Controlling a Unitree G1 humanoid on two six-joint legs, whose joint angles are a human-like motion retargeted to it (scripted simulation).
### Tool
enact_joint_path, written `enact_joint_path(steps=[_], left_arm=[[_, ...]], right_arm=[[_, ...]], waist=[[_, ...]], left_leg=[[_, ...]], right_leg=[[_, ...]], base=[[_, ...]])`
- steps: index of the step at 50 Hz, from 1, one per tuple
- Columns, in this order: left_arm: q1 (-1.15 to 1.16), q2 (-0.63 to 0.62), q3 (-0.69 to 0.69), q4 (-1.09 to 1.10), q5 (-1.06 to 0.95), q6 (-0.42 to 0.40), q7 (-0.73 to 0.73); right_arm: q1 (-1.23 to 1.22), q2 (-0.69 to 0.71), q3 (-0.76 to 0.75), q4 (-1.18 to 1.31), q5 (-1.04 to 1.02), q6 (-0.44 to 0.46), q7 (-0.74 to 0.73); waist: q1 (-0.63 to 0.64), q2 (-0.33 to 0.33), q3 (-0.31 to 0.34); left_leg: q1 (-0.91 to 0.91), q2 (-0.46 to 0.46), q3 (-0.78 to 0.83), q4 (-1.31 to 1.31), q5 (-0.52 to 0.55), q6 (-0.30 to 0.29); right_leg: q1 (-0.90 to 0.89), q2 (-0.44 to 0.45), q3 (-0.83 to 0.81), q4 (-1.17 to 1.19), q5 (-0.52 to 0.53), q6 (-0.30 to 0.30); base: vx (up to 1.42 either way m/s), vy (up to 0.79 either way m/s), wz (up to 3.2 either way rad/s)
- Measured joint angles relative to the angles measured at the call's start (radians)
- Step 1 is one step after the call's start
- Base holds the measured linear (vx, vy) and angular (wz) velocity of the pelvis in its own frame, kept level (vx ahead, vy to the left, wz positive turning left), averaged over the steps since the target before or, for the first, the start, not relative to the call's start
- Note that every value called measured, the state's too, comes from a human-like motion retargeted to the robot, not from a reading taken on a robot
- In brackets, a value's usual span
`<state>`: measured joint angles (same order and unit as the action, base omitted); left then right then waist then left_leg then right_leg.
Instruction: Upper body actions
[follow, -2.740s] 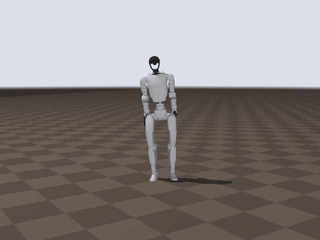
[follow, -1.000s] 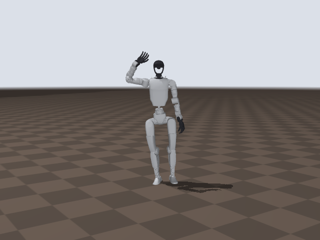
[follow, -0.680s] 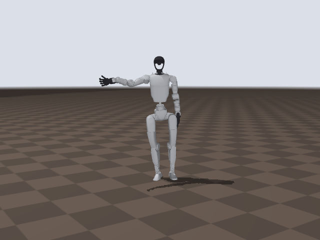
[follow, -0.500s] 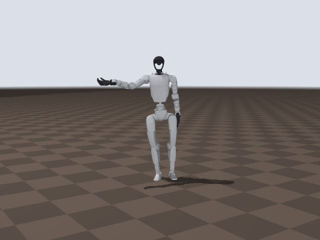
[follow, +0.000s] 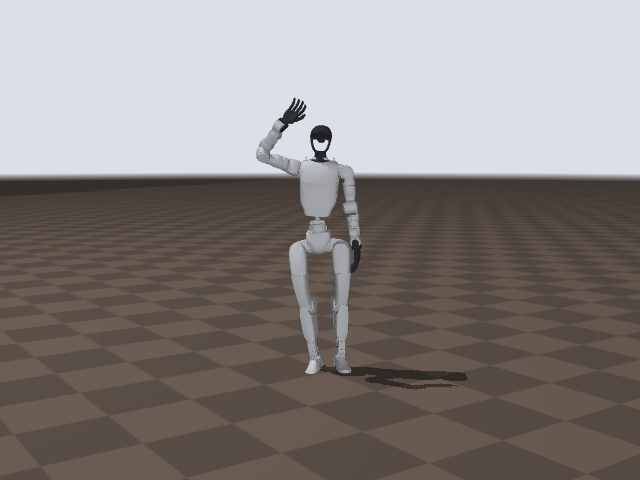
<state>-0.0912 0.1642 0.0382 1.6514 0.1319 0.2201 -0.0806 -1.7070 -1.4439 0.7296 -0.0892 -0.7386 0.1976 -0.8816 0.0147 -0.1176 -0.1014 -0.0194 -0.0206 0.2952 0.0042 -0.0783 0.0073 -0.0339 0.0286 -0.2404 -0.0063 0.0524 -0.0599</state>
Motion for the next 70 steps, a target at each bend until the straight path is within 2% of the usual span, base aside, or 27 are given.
enact_joint_path(steps=[3,5,8,12,15,17,20,22,24,25,27,28,29,33,37,40,43,46,48,50,53,55,59,62,65,68,70], left_arm=[[0.005,-0.019,-0.003,-0.007,0.025,-0.004,0.013],[0.004,-0.043,-0.004,-0.013,0.041,-0.004,0.018],[0.002,-0.082,0.006,-0.009,0.041,-0.006,0.013],[0.013,-0.082,0.049,-0.001,0.013,-0.003,-0.002],[0.021,-0.079,0.067,-0.006,-0.009,0.0,-0.003],[0.029,-0.079,0.068,-0.027,-0.023,0.0,0.009],[0.06,-0.092,0.05,-0.081,-0.04,-0.025,0.075],[0.083,-0.11,0.037,-0.094,-0.049,-0.064,0.173],[0.097,-0.131,0.059,-0.097,-0.074,-0.088,0.252],[0.1,-0.138,0.072,-0.096,-0.091,-0.099,0.268],[0.101,-0.13,0.062,-0.078,-0.12,-0.114,0.223],[0.1,-0.123,0.052,-0.069,-0.126,-0.111,0.193],[0.097,-0.119,0.042,-0.064,-0.122,-0.104,0.169],[0.085,-0.111,0.005,-0.066,-0.063,-0.062,0.139],[0.086,-0.107,-0.039,-0.091,-0.022,-0.062,0.2],[0.089,-0.104,-0.044,-0.095,-0.017,-0.066,0.213],[0.084,-0.1,-0.04,-0.08,-0.051,-0.068,0.191],[0.07,-0.099,-0.038,-0.075,-0.072,-0.066,0.184],[0.065,-0.1,-0.048,-0.083,-0.068,-0.063,0.189],[0.06,-0.108,-0.062,-0.088,-0.057,-0.063,0.206],[0.062,-0.124,-0.063,-0.089,-0.041,-0.063,0.216],[0.069,-0.13,-0.055,-0.087,-0.042,-0.065,0.206],[0.084,-0.128,-0.031,-0.08,-0.083,-0.078,0.181],[0.092,-0.136,-0.01,-0.077,-0.117,-0.079,0.162],[0.098,-0.149,-0.002,-0.074,-0.15,-0.08,0.146],[0.099,-0.158,-0.003,-0.07,-0.167,-0.076,0.134],[0.101,-0.159,-0.01,-0.068,-0.175,-0.074,0.121]], right_arm=[[-0.112,-0.009,0.122,0.03,0.029,-0.054,-0.08],[-0.128,-0.018,0.129,0.094,0.099,-0.091,-0.118],[-0.018,-0.031,-0.015,0.242,0.236,-0.133,-0.111],[0.46,0.05,-0.597,0.474,0.362,-0.208,0.013],[0.685,0.149,-0.945,0.667,0.453,-0.235,0.175],[0.774,0.198,-1.145,0.795,0.525,-0.217,0.318],[0.866,0.278,-1.422,0.94,0.655,-0.131,0.529],[0.915,0.341,-1.561,0.959,0.87,-0.052,0.623],[0.939,0.41,-1.632,0.922,1.128,-0.055,0.655],[0.945,0.44,-1.648,0.895,1.245,-0.09,0.628],[0.939,0.479,-1.606,0.836,1.299,-0.223,0.451],[0.937,0.488,-1.567,0.803,1.239,-0.269,0.376],[0.94,0.482,-1.529,0.765,1.175,-0.276,0.339],[0.907,0.439,-1.354,0.56,0.997,-0.204,0.327],[0.833,0.356,-1.152,0.349,0.84,-0.224,0.256],[0.781,0.264,-0.998,0.196,0.635,-0.208,0.207],[0.723,0.171,-0.84,0.021,0.399,-0.116,0.179],[0.636,0.094,-0.711,-0.166,0.086,0.044,0.21],[0.593,0.064,-0.666,-0.267,-0.065,0.139,0.15],[0.581,0.069,-0.638,-0.321,-0.113,0.123,0.018],[0.651,0.123,-0.656,-0.286,0.01,-0.057,-0.047],[0.754,0.18,-0.712,-0.236,0.135,-0.15,0.002],[1.079,0.357,-0.931,-0.162,0.27,-0.265,0.221],[1.303,0.53,-1.065,-0.07,0.23,-0.307,0.386],[1.469,0.742,-1.132,0.116,0.071,-0.324,0.558],[1.565,0.928,-1.107,0.425,-0.124,-0.253,0.84],[1.606,1.038,-1.082,0.659,-0.212,-0.136,1.088]], waist=[[0.0,0.014,-0.007],[0.005,0.038,-0.011],[0.001,0.076,-0.02],[-0.044,0.086,-0.036],[-0.068,0.089,-0.037],[-0.072,0.089,-0.033],[-0.071,0.081,-0.039],[-0.082,0.074,-0.047],[-0.096,0.075,-0.055],[-0.103,0.078,-0.059],[-0.112,0.088,-0.061],[-0.117,0.093,-0.061],[-0.121,0.096,-0.059],[-0.091,0.093,-0.049],[-0.04,0.087,-0.04],[-0.037,0.081,-0.03],[-0.057,0.074,-0.012],[-0.063,0.069,0.021],[-0.054,0.069,0.039],[-0.042,0.076,0.048],[-0.045,0.092,0.047],[-0.059,0.1,0.044],[-0.106,0.099,0.055],[-0.129,0.103,0.07],[-0.143,0.116,0.08],[-0.149,0.126,0.089],[-0.154,0.13,0.099]], left_leg=[[-0.01,0.002,0.0,0.001,0.003,0.001],[-0.021,0.004,0.005,0.002,0.005,0.003],[-0.033,0.005,0.0,0.006,0.005,0.002],[-0.04,0.0,-0.019,0.013,0.0,0.002],[-0.035,-0.005,-0.035,0.014,-0.005,0.003],[-0.028,-0.008,-0.043,0.011,-0.01,0.005],[-0.041,0.001,-0.047,0.021,-0.015,-0.002],[-0.055,0.008,-0.061,0.034,-0.018,-0.011],[-0.064,0.013,-0.071,0.039,-0.018,-0.015],[-0.067,0.015,-0.073,0.04,-0.018,-0.017],[-0.068,0.017,-0.068,0.042,-0.018,-0.017],[-0.066,0.017,-0.067,0.042,-0.019,-0.017],[-0.061,0.015,-0.066,0.04,-0.02,-0.016],[-0.048,0.014,-0.036,0.033,-0.019,-0.015],[-0.049,0.014,0.011,0.025,-0.009,-0.011],[-0.043,0.01,0.01,0.018,-0.007,-0.01],[-0.026,0.003,-0.016,0.012,-0.009,-0.01],[-0.011,0.002,-0.031,0.012,-0.008,-0.012],[-0.009,0.003,-0.031,0.013,-0.005,-0.013],[-0.009,0.004,-0.03,0.013,-0.002,-0.012],[-0.012,-0.001,-0.041,0.012,0.003,-0.009],[-0.012,-0.007,-0.056,0.012,0.005,-0.006],[0.007,-0.026,-0.097,0.008,0.004,0.002],[0.026,-0.032,-0.112,0.007,0.003,0.005],[0.037,-0.03,-0.115,0.01,0.001,0.003],[0.043,-0.025,-0.114,0.014,-0.001,-0.001],[0.048,-0.023,-0.114,0.016,-0.002,-0.003]], right_leg=[[-0.004,0.0,0.001,0.001,-0.002,0.002],[-0.009,0.002,0.006,0.001,-0.003,0.003],[-0.012,0.001,0.001,-0.002,-0.006,0.004],[-0.009,-0.003,-0.017,-0.009,-0.01,0.005],[-0.005,-0.006,-0.032,-0.011,-0.013,0.007],[-0.007,-0.007,-0.04,-0.011,-0.013,0.01],[-0.018,-0.012,-0.05,-0.01,-0.012,0.016],[-0.02,-0.016,-0.066,-0.013,-0.013,0.018],[-0.022,-0.016,-0.076,-0.015,-0.014,0.018],[-0.023,-0.015,-0.077,-0.015,-0.015,0.017],[-0.024,-0.012,-0.072,-0.014,-0.015,0.016],[-0.023,-0.012,-0.071,-0.013,-0.015,0.016],[-0.022,-0.012,-0.071,-0.012,-0.014,0.015],[-0.024,-0.011,-0.041,-0.01,-0.008,0.011],[-0.032,-0.008,0.005,-0.007,0.001,0.009],[-0.032,-0.01,0.004,-0.007,0.003,0.008],[-0.022,-0.015,-0.022,-0.008,0.002,0.009],[-0.007,-0.019,-0.036,-0.007,0.002,0.009],[-0.001,-0.019,-0.033,-0.007,0.002,0.009],[0.004,-0.019,-0.029,-0.008,0.002,0.009],[0.01,-0.019,-0.036,-0.012,0.0,0.01],[0.018,-0.022,-0.052,-0.015,-0.004,0.01],[0.047,-0.028,-0.094,-0.021,-0.012,0.011],[0.069,-0.029,-0.11,-0.024,-0.015,0.012],[0.083,-0.028,-0.114,-0.027,-0.016,0.012],[0.091,-0.028,-0.114,-0.027,-0.016,0.012],[0.096,-0.027,-0.115,-0.028,-0.017,0.012]], base=[[0.0,0.0,0.0],[-0.01,0.07,-0.08],[0.01,0.1,0.08],[0.01,0.09,0.24],[-0.02,0.09,0.25],[-0.06,0.08,0.17],[0.0,0.0,0.0],[0.01,-0.01,0.3],[0.02,0.05,0.23],[0.02,0.09,0.02],[0.02,0.1,-0.09],[0.01,0.09,-0.07],[0.01,0.08,-0.04],[0.02,0.02,-0.39],[0.04,0.01,-0.56],[0.0,-0.01,0.07],[0.0,-0.04,0.4],[-0.01,-0.02,0.21],[0.0,0.0,0.0],[-0.01,0.03,0.01],[0.02,0.07,0.18],[0.06,0.07,0.41],[0.06,0.08,0.51],[0.07,0.12,0.22],[0.06,0.14,0.03],[0.01,0.11,-0.03],[0.0,0.0,0.0]])
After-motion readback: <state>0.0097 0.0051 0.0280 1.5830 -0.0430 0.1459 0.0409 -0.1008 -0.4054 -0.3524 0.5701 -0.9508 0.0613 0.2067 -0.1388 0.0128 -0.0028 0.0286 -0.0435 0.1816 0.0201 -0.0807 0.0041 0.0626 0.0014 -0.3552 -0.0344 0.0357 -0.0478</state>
